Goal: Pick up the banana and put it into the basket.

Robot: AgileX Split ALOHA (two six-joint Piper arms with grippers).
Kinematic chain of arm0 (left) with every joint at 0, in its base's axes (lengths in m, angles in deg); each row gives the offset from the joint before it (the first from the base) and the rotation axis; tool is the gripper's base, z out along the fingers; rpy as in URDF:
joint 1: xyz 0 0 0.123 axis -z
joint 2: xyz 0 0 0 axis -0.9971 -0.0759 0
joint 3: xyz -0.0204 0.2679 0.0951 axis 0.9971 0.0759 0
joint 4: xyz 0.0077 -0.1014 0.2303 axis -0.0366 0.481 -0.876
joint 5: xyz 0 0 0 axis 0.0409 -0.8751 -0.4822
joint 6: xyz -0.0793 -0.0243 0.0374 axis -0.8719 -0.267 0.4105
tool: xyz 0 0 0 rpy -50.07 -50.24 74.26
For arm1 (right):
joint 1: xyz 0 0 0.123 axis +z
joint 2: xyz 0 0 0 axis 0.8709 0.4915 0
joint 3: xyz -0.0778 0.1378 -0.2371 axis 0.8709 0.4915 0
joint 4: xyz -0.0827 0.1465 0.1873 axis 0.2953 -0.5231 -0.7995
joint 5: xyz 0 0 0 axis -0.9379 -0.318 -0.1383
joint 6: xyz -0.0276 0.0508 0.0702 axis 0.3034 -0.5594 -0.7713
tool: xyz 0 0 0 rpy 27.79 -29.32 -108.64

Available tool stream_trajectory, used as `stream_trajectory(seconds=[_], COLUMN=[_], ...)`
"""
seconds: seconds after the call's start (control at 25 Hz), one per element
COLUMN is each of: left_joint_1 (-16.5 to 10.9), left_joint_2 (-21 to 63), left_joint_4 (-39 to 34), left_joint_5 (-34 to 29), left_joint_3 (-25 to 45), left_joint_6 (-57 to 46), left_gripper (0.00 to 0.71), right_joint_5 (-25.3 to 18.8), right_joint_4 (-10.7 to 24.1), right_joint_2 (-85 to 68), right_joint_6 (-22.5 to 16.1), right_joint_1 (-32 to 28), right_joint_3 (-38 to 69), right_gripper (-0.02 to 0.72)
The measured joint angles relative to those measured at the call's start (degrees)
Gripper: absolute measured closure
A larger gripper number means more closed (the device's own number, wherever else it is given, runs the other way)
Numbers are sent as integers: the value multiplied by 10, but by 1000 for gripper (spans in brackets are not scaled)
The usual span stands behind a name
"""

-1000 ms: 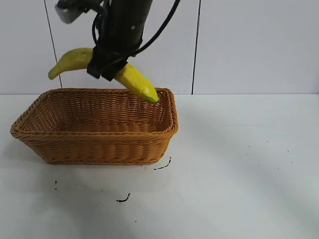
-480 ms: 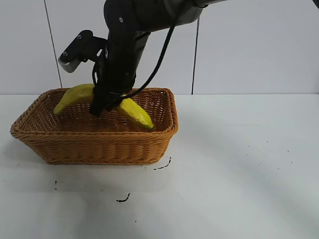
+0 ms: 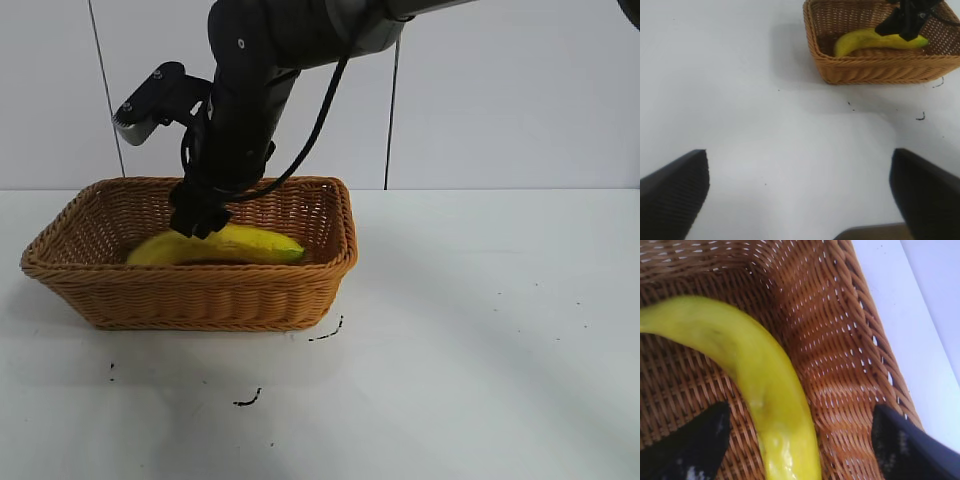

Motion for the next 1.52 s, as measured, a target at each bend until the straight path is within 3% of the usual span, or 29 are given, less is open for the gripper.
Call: stream_trajectory(seconds=[0.2,0.4,0.48,0.64,0.76,1.0,1.24,1.52], left_joint_1=[0,0,0,0,0,0,0,0], left_joint_2=[0,0,0,0,0,0,0,0], left_joint_4=[0,0,0,0,0,0,0,0], left_joint_5=[0,0,0,0,0,0,0,0], left_joint_3=[0,0,0,0,0,0,0,0], left_joint_6=[0,0,0,0,0,0,0,0], left_gripper=[15,15,15,15,15,15,15,15], right_joint_5=[-114,-200,-221,-239,-254,-289,-305,-307], right_joint_4=[-38,-142,-162,-157,-135,-93,-87,-89], right_joint_2=[-34,-36,-36,-36,-36,-36,-36,-36], right_joint_6=[-41,-62,-79,-111,-127,-132,-132,-132], right_joint_1=[-15,-58,-81,-125,-169,-269,-351,-380], right_joint_3=[-49,-113,-125,-129,-129,-129,-130,-130], right_gripper=[98,98,98,98,98,98,98,98])
